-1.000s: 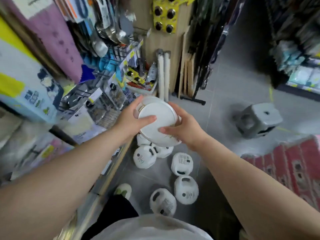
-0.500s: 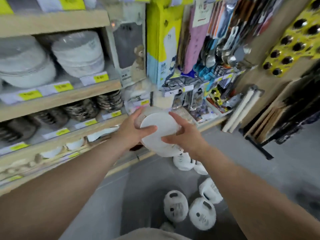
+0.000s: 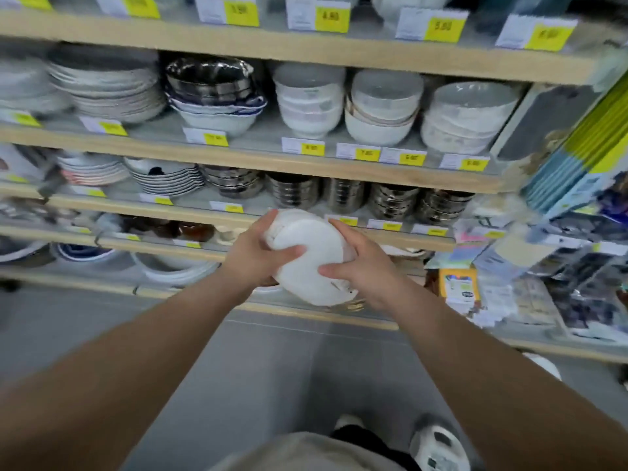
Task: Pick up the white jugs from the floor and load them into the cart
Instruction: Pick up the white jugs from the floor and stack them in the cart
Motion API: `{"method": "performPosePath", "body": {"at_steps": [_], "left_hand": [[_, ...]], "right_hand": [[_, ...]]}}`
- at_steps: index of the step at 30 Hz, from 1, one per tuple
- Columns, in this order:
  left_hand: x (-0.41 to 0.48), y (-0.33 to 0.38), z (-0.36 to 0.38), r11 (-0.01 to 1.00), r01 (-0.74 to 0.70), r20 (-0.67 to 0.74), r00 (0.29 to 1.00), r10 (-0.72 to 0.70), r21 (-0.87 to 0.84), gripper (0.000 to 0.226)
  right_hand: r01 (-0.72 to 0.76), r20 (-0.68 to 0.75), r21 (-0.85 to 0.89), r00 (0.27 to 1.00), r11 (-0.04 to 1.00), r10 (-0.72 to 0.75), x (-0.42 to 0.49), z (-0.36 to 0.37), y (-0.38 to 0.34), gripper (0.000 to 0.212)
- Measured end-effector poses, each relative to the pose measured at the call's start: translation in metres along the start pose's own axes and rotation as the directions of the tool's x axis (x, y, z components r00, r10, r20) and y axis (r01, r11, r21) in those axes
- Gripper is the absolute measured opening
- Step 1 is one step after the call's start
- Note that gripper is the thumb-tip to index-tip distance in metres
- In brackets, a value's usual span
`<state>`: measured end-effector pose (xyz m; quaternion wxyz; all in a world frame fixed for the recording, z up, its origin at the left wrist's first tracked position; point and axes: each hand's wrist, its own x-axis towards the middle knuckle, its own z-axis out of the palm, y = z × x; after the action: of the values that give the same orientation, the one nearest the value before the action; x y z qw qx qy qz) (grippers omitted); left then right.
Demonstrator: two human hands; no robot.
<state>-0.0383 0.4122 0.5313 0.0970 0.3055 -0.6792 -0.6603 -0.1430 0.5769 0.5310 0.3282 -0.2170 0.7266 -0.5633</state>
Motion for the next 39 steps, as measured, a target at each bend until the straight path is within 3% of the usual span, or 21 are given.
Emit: {"method": "performPosePath", "body": {"at_steps": [5, 10, 18, 23, 26, 39], "left_hand": [[-0.004, -0.002, -0.091, 0.997, 0.023, -0.255, 0.966, -0.041, -0.075, 0.074], [-0.004, -0.009, -0.163, 0.989, 0.031, -0.495, 0.864, -0.098, -0.142, 0.089], [-0.043, -0.023, -0.261, 0.961, -0.08, -0.829, 0.528, -0.185, -0.265, 0.083], [-0.088, -0.043, -0.338, 0.959, -0.105, -0.918, 0.332, -0.217, -0.265, 0.086], [-0.112, -0.057, -0.402, 0.967, -0.072, -0.942, 0.253, -0.218, -0.244, 0.085], [-0.194, -0.071, -0.7, 0.97, -0.103, -0.971, 0.123, -0.205, -0.218, 0.084]], "right_hand": [[0.072, 0.217, -0.083, 0.975, 0.994, -0.052, 0.068, 0.083, -0.025, 0.086], [0.143, 0.452, -0.123, 0.889, 0.982, -0.073, 0.136, 0.162, -0.053, 0.088], [0.337, 0.8, -0.143, 0.593, 0.931, -0.092, 0.186, 0.314, -0.103, 0.09], [0.327, 0.926, -0.086, 0.374, 0.941, -0.045, 0.179, 0.424, -0.127, 0.082], [0.305, 0.954, -0.054, 0.297, 0.951, -0.041, 0.174, 0.503, -0.137, 0.083], [0.254, 0.974, 0.035, 0.209, 0.966, -0.091, 0.163, 0.836, -0.213, 0.085]]}}
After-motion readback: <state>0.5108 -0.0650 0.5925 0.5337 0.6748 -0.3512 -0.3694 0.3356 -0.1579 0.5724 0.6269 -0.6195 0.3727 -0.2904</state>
